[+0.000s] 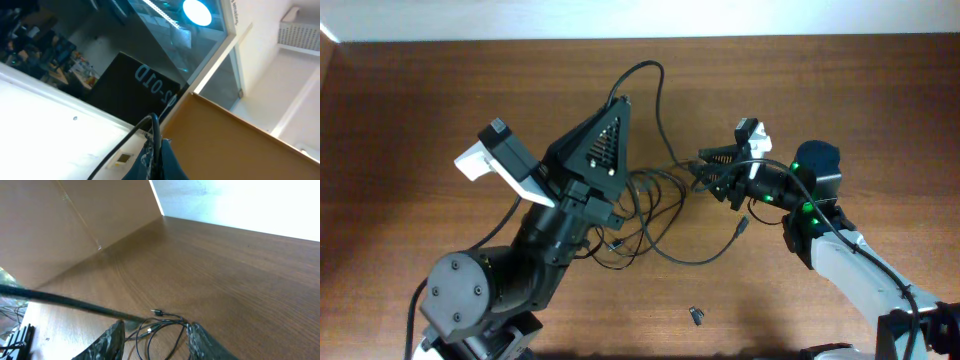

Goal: Untangle cables

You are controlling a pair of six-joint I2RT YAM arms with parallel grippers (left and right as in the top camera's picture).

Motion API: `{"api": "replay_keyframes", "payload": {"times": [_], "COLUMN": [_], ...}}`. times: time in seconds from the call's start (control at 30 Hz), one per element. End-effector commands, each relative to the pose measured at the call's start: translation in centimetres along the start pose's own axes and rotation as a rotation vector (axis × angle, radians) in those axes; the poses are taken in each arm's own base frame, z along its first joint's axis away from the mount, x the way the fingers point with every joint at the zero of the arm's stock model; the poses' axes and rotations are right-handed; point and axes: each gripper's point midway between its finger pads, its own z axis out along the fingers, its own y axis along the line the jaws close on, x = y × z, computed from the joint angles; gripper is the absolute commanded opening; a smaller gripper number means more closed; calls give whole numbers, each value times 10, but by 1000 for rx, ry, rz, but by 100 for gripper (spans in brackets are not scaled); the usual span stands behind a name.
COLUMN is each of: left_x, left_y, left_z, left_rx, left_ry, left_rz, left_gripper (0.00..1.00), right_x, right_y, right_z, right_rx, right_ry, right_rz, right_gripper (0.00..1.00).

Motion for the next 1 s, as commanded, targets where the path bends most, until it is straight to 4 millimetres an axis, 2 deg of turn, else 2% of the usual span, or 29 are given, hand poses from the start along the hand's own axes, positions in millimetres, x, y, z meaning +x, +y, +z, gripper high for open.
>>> {"api": "replay_keyframes", "payload": {"times": [0.0, 0.2, 0.3, 0.43, 0.53, 0.63, 0.7, 0.97], "left_x": [-3, -4, 3, 9, 4, -8, -15, -24], "left_y": [-9, -13, -9, -5, -5, -5, -4, 15], "left_z": [0, 5, 11, 16, 15, 9, 5, 6], "left_rx": [41, 66, 57, 48, 41, 25, 3, -98], "left_ry": [2, -18, -7, 0, -19, -56, -80, -137], "left_rz": [-15, -38, -35, -34, -31, 43, 64, 62], "left_gripper": [0, 0, 0, 0, 0, 0, 0, 0], "right_x": [-3, -3, -12, -20, -21, -19, -16, -15], "right_y": [1, 4, 16, 20, 14, -11, -18, 2], "right_z": [3, 3, 2, 1, -2, -15, -23, -28], "right_rx": [-4, -20, -82, -104, -80, 3, 12, -115], "right_ry": [-3, -3, -26, -50, -57, -58, -51, -31], "right_rz": [-12, 14, 26, 35, 38, 91, 119, 99], "right_gripper": [42, 42, 42, 43, 42, 42, 42, 42]}}
